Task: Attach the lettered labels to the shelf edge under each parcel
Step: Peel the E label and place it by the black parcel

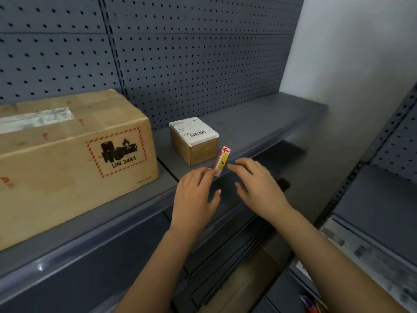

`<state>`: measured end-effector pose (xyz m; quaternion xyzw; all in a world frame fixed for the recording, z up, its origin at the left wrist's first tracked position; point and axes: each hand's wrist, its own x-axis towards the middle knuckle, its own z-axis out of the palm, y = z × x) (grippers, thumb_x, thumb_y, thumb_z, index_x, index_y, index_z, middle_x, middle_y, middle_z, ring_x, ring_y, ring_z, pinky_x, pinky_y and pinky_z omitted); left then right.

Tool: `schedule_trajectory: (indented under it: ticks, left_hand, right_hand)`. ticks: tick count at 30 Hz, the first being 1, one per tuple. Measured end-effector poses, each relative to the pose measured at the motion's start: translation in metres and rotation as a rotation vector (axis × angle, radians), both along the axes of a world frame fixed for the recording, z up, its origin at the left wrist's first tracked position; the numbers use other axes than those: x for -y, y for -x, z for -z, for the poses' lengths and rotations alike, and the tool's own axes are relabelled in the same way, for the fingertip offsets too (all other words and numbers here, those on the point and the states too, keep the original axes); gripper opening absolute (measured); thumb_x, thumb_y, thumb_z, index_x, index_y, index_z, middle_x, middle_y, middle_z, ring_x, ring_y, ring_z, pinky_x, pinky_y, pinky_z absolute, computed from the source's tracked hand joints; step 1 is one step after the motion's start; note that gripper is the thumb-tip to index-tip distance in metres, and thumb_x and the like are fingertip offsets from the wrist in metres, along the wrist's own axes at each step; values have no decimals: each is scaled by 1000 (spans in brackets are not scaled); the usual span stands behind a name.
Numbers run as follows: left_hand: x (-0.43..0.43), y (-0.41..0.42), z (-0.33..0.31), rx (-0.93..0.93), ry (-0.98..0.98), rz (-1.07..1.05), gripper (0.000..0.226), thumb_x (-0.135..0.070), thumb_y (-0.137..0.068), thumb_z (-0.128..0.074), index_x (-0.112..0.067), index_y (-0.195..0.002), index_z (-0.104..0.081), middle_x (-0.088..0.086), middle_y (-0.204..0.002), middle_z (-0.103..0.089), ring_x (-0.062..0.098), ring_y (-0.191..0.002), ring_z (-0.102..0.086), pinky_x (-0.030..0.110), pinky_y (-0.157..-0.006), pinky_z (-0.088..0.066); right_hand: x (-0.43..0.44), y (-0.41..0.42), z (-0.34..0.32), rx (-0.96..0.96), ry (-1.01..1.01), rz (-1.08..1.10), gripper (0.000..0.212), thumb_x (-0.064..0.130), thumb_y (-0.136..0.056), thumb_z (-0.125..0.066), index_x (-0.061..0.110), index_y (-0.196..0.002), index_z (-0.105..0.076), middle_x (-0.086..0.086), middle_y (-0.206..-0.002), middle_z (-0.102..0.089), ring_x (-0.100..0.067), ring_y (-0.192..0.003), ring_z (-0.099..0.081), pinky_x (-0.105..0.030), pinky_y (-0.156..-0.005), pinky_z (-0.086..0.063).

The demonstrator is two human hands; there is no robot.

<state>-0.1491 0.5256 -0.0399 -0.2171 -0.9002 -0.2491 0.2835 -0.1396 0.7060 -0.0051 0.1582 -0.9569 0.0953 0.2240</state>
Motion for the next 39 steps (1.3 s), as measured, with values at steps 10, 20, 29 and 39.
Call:
schedule_trajectory:
  ticks: [10, 20, 29, 39]
  left_hand:
    - [-31, 48, 20, -140, 72, -192, 59, -19, -71, -82, -11, -126, -61, 7, -117, -64, 25, -108, -59, 45, -97, -49]
    - [-37, 50, 31, -145, 156, -289, 56, -27, -75, -78, -17, -128, -63, 3, -118, -64, 22, -113, -59, 46, -113, -25]
    - [-36, 49, 18, -184, 111, -299, 54, -26, -79, -76, -16, -130, -60, 3, -127, -60, 23, -122, -54, 46, -116, -22]
    - [15, 13, -16, -254, -35, -460, 44, -30, -88, -65, -12, -128, -60, 4, -128, -58, 24, -123, -52, 47, -113, -30]
  right_hand:
    - [-25, 95, 6, -99, -177, -205, 78, -17, -67, -66, 14, -137, -49, -17, -145, -41, -36, -125, -47, -45, -106, -33]
    - [-36, 110, 15, -133, -116, -347, 60, -2, -76, -74, 10, -131, -54, -19, -133, -49, -34, -112, -54, -43, -88, -52]
    - [-42, 106, 13, -184, -34, -345, 58, -1, -80, -70, 8, -134, -52, -18, -128, -51, -31, -107, -55, -39, -86, -52]
    - [13, 91, -10, -352, 89, -503, 49, 9, -75, -76, 4, -122, -61, -11, -111, -59, -24, -96, -55, -36, -78, -47]
